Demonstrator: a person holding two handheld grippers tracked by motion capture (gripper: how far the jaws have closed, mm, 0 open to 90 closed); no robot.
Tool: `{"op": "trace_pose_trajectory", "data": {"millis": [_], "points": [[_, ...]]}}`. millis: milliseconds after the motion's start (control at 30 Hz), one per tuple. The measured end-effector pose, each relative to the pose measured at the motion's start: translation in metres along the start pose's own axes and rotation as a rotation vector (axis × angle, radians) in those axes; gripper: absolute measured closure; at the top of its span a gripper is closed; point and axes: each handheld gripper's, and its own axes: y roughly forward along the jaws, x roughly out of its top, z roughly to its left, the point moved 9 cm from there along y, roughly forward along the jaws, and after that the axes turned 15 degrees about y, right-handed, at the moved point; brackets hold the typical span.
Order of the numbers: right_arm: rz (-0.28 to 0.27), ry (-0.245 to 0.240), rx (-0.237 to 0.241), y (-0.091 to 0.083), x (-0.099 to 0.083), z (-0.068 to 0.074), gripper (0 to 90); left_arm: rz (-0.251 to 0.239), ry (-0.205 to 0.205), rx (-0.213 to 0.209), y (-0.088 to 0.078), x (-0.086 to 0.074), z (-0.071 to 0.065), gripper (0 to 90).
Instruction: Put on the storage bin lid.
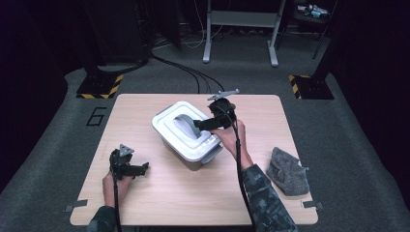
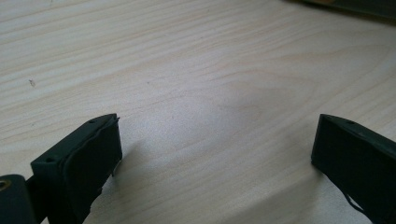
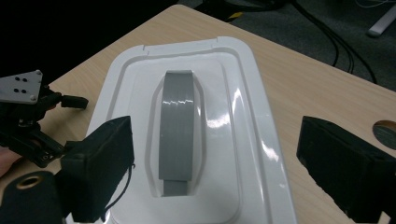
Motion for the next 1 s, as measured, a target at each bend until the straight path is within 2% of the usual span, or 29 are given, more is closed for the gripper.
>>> {"op": "trace_pose_trajectory", "data": {"millis": [333,633,1000], "points": [[-0.038,0.012,-0.029,-0.025,-0.012,-0.018,5.9,0.001,0.001,0.000,0.000,0.000,0.000,1.4],[-0.056,0.059,-0.069,-0.040,-0.036,-0.049,5.1,0.000,0.000,0.000,0.000,0.000,0.000,1.3],[-0.055,0.109,-0.131,-0.039,-0.079,-0.082,5.1,0.000,0.001,0.000,0.000,0.000,0.000,1.3]]}}
